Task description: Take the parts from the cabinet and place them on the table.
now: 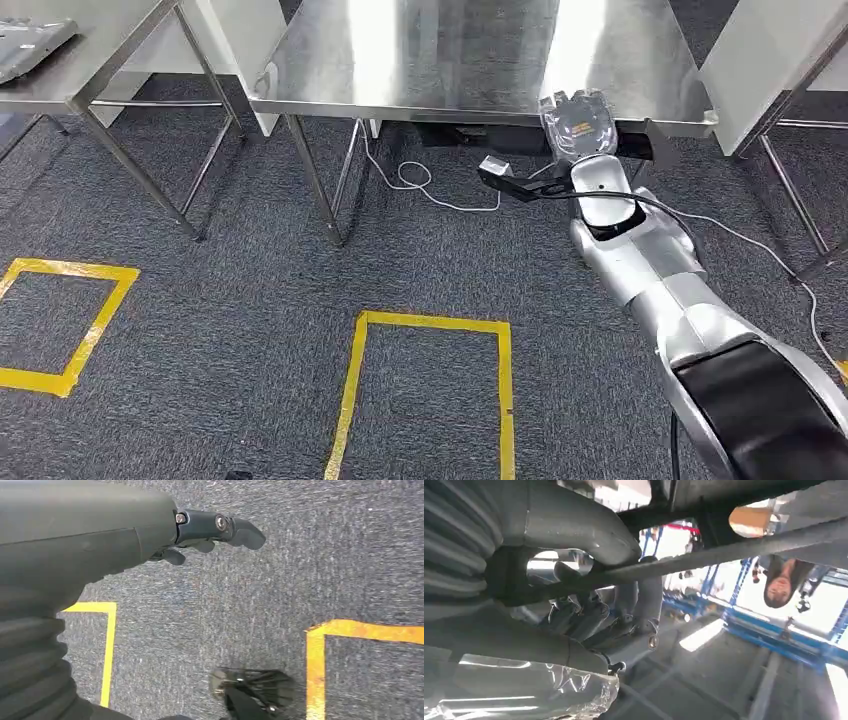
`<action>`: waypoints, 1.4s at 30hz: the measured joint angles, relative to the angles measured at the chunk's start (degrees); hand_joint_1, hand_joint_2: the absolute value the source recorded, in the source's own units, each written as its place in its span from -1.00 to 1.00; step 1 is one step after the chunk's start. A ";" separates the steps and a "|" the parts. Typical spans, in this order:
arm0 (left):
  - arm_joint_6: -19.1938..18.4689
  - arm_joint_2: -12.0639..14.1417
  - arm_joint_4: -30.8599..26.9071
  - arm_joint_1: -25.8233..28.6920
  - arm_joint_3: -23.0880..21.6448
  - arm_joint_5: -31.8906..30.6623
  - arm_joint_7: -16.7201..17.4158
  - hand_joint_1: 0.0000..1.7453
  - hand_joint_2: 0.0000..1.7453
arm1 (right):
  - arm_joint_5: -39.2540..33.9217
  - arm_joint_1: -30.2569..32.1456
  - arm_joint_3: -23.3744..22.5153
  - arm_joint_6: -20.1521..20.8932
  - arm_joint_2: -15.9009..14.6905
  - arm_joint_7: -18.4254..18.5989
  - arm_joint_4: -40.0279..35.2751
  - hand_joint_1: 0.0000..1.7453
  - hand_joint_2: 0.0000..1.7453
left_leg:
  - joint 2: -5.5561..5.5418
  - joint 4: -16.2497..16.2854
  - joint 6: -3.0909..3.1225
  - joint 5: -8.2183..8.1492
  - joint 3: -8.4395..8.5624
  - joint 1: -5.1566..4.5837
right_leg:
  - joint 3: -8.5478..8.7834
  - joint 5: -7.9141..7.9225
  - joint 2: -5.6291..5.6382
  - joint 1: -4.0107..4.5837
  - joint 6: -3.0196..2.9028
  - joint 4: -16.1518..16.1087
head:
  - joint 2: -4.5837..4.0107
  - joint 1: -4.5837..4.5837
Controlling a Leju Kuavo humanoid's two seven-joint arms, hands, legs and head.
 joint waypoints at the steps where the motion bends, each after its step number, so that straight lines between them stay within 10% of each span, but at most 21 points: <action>1: 0.00 0.11 0.00 0.04 0.15 0.04 0.00 -1.00 1.00 | 0.00 -0.63 0.50 0.11 0.20 -0.11 -0.04 1.00 1.00 | -0.02 -5.02 1.23 3.70 1.26 -0.53 | 0.57 -0.41 0.06 0.40 -0.05 -0.07 | 0.02 -0.04; 2: 0.00 0.39 0.02 0.15 0.33 0.11 -0.06 -1.00 1.00 | -0.02 -1.28 0.89 0.28 0.39 -0.43 -0.04 1.00 1.00 | -0.08 -9.99 3.11 8.24 2.43 -1.47 | 1.16 -0.83 0.14 0.24 -0.10 -0.30 | 0.02 0.00; 3: -0.04 1.09 0.04 0.33 0.55 0.20 -0.09 -1.00 1.00 | -0.02 -1.85 1.25 0.41 0.37 -0.68 0.00 1.00 1.00 | 0.06 -10.74 4.47 9.32 2.99 -1.90 | 1.74 -1.13 0.16 0.46 0.11 -0.67 | 0.02 0.59; 7: -0.24 1.20 0.07 0.57 0.98 0.50 -0.66 -1.00 1.00 | 0.00 -4.91 2.21 1.49 1.00 -1.66 -0.39 1.00 1.00 | 0.31 -14.26 5.16 8.32 6.25 -2.86 | 4.00 -0.60 -0.09 0.72 1.06 -2.35 | 0.02 0.26; 12: -0.44 0.86 0.13 0.67 1.24 0.48 -0.68 -1.00 1.00 | -0.02 -5.56 3.73 3.01 1.22 -2.38 -0.05 1.00 1.00 | -0.55 -16.69 4.84 7.29 10.31 -1.86 | -5.28 -6.76 -0.19 0.80 -0.79 14.30 | 0.02 0.50; 14: -0.46 0.63 0.20 1.01 1.40 0.50 -0.63 -1.00 1.00 | -0.02 -5.60 4.32 3.63 1.35 -2.38 0.00 1.00 1.00 | -1.08 -16.67 4.12 6.52 11.04 -1.50 | -7.34 -6.51 -0.20 0.21 0.66 14.21 | 0.02 0.42; 18: -0.44 0.80 0.20 1.67 2.10 0.74 -0.66 -1.00 1.00 | 0.00 -6.21 5.35 4.63 1.44 -2.29 0.13 1.00 1.00 | -1.42 -15.53 1.82 4.59 11.88 -0.54 | -4.71 5.77 -1.29 -1.83 6.39 -2.04 | 0.02 0.59; 20: -0.44 0.94 0.22 1.86 2.47 1.20 -0.72 -1.00 1.00 | -0.02 -6.54 6.14 5.20 2.03 -2.29 0.28 1.00 1.00 | -1.62 -13.69 1.19 3.06 11.08 -0.60 | -3.66 4.02 -0.67 -1.16 2.47 -1.21 | 0.02 0.33; 24: -0.46 0.98 0.17 1.82 3.28 1.88 -1.18 -1.00 1.00 | -0.02 -8.35 6.40 5.57 2.97 -2.27 0.26 1.00 1.00 | -0.50 -9.78 -0.67 -0.12 11.07 0.23 | -2.43 2.11 -0.03 -1.00 0.85 0.19 | 0.00 0.28; 27: -0.55 1.00 0.17 1.62 3.91 2.34 -1.40 -1.00 1.00 | -0.02 -9.11 6.60 5.75 3.30 -1.96 0.79 1.00 1.00 | 0.50 3.41 -1.72 -4.86 3.70 0.44 | -0.96 0.99 0.23 -0.79 1.01 -0.01 | 0.02 0.00; 29: -0.61 1.00 0.20 1.83 4.33 2.38 -1.46 -1.00 1.00 | -0.02 -9.27 6.77 5.64 3.52 -1.62 1.57 1.00 1.00 | 0.51 6.42 -0.70 -4.24 -0.11 0.14 | -0.02 0.27 0.39 -0.18 0.93 -0.10 | 0.02 0.00; 31: -0.61 0.98 0.22 1.99 4.74 2.49 -1.46 -1.00 1.00 | -0.02 -9.70 6.97 5.51 3.96 -0.72 2.60 1.00 1.00 | 0.49 0.54 1.89 1.10 0.14 -0.97 | 1.23 -0.37 0.68 0.88 0.62 -0.64 | 0.00 -0.04; 33: -0.59 1.40 0.22 2.26 5.31 2.49 -1.55 -1.00 1.00 | -0.02 -10.29 7.06 5.42 4.22 0.31 3.87 1.00 1.00 | -0.66 -9.45 7.71 9.63 2.11 -4.04 | 2.89 -0.62 1.00 1.59 0.21 -2.06 | 0.02 -0.11; 34: -0.59 2.49 0.20 2.56 5.53 2.49 -1.68 -1.00 1.00 | -0.02 -10.66 7.17 5.35 3.93 0.75 5.12 1.00 1.00 | -2.05 -10.90 9.62 10.77 3.10 -3.39 | 3.63 -1.01 0.57 2.23 0.61 -2.53 | 0.00 1.69; 35: -0.53 1.90 0.31 2.56 5.62 2.47 -1.90 -1.00 1.00 | -0.02 -10.83 7.36 5.31 4.15 0.98 5.70 1.00 1.00 | -2.15 -12.32 8.30 9.70 5.17 -3.86 | 4.36 -0.90 0.85 0.83 1.21 -3.66 | 0.02 1.77; 38: -0.59 2.32 0.11 2.54 5.90 2.18 -2.32 -1.00 1.00 | -0.07 -12.87 7.36 5.40 4.00 1.90 6.54 1.00 1.00 | -1.43 -17.44 9.87 9.56 8.92 -4.69 | 5.99 0.21 0.46 1.22 2.71 -4.26 | 0.02 1.16; 42: -1.07 1.88 0.11 2.04 6.10 1.66 -2.54 -1.00 1.00 | -0.02 -14.37 7.39 5.31 3.04 2.36 8.59 1.00 1.00 | -0.97 -20.51 9.27 9.62 12.45 -3.28 | -1.38 -4.39 0.24 1.18 1.68 9.35 | 0.02 0.79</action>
